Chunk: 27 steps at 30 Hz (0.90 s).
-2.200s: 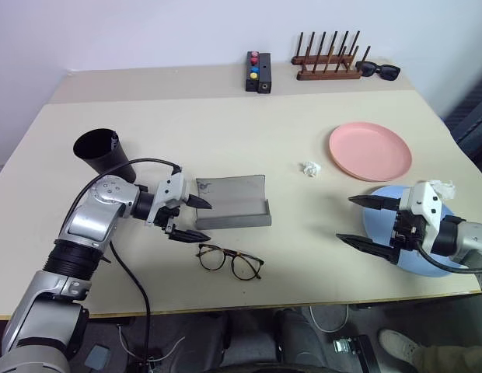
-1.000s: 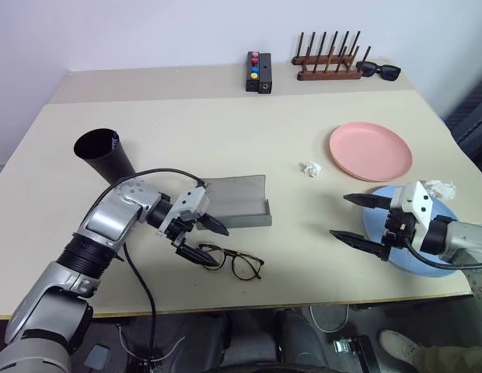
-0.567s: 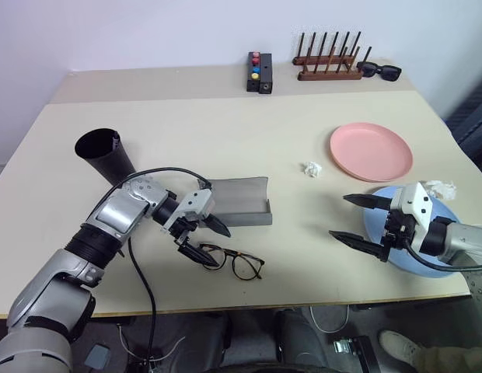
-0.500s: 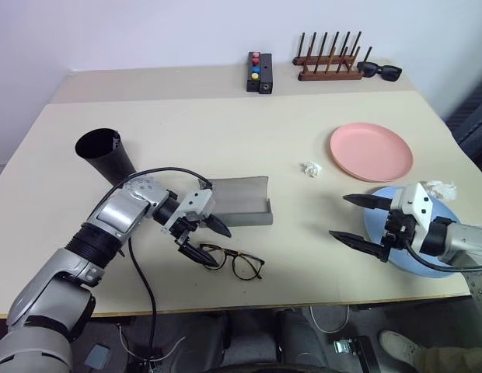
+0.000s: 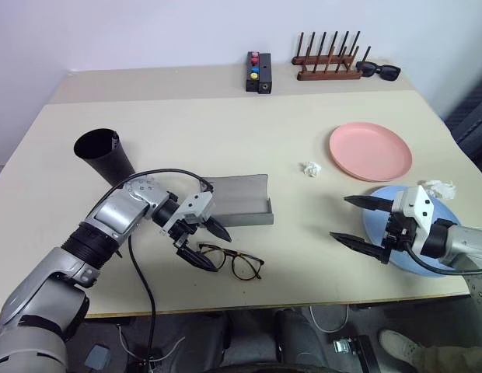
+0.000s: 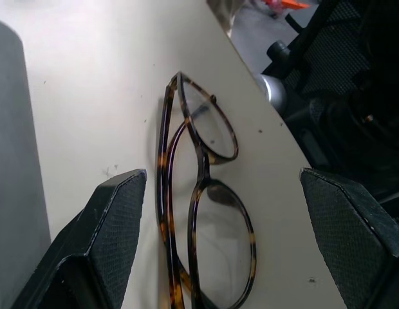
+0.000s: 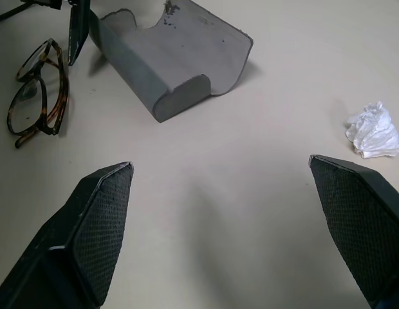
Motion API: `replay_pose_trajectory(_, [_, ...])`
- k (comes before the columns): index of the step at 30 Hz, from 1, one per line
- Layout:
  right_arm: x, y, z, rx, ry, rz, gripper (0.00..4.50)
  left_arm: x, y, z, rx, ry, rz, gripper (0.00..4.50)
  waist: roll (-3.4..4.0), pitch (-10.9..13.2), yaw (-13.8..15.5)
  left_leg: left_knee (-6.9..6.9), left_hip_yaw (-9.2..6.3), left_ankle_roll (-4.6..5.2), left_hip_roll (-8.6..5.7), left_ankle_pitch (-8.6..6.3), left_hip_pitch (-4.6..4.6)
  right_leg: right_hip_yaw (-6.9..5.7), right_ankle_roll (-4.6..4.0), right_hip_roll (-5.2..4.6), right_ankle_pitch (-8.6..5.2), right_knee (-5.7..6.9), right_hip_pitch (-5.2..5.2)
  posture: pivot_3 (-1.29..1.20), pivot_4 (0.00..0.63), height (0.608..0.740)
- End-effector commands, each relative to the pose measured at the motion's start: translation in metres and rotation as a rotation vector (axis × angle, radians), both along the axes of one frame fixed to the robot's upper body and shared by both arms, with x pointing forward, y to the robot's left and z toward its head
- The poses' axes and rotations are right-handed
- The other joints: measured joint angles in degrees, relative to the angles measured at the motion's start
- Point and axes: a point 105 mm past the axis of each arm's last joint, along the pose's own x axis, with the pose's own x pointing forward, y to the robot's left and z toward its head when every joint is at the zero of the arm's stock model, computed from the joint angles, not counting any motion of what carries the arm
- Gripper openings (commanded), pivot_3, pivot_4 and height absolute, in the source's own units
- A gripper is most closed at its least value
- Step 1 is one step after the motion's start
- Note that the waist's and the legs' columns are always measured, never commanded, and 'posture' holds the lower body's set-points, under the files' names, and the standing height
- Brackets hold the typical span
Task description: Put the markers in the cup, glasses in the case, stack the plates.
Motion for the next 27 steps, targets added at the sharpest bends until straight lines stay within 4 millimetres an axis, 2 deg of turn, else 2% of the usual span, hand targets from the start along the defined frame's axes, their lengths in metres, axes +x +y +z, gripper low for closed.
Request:
replay_pose_trajectory(1, [0.002, 0.001, 0.01, 0.0, -0.052, 0.003, 4.5, 0.001, 0.0, 0.01, -0.008, -0.027, -0.013, 3.89, 0.0, 0.0, 0.0, 0.0, 0.0, 0.0, 0.0, 0.0, 0.0, 0.0, 0.0, 0.0, 0.0, 0.0, 0.0, 0.0, 0.15, 0.74])
replay_pose_trajectory(17, [0.001, 0.004, 0.008, 0.01, -0.053, -0.001, 4.5, 0.0, -0.002, 0.011, 0.022, -0.065, -0.053, 3.89, 0.0, 0.0, 0.0, 0.01, 0.0, 0.0, 0.0, 0.0, 0.0, 0.0, 0.0, 0.0, 0.0, 0.0, 0.0, 0.0, 0.15, 0.74])
replay_pose_trajectory(24, [0.002, 0.006, 0.008, 0.016, -0.056, -0.002, 4.5, 0.006, -0.005, 0.02, 0.025, -0.107, -0.068, 3.89, 0.0, 0.0, 0.0, 0.02, 0.0, 0.0, 0.0, 0.0, 0.0, 0.0, 0.0, 0.0, 0.0, 0.0, 0.0, 0.0, 0.15, 0.74])
replay_pose_trajectory(27, [0.003, 0.007, 0.008, 0.024, -0.062, -0.006, 4.5, 0.02, -0.011, 0.024, -0.025, -0.162, 0.009, 3.89, -0.01, 0.0, 0.1, 0.01, 0.0, 0.0, 0.0, 0.0, 0.0, 0.0, 0.0, 0.0, 0.0, -0.01, 0.0, 0.0, 0.15, 0.74])
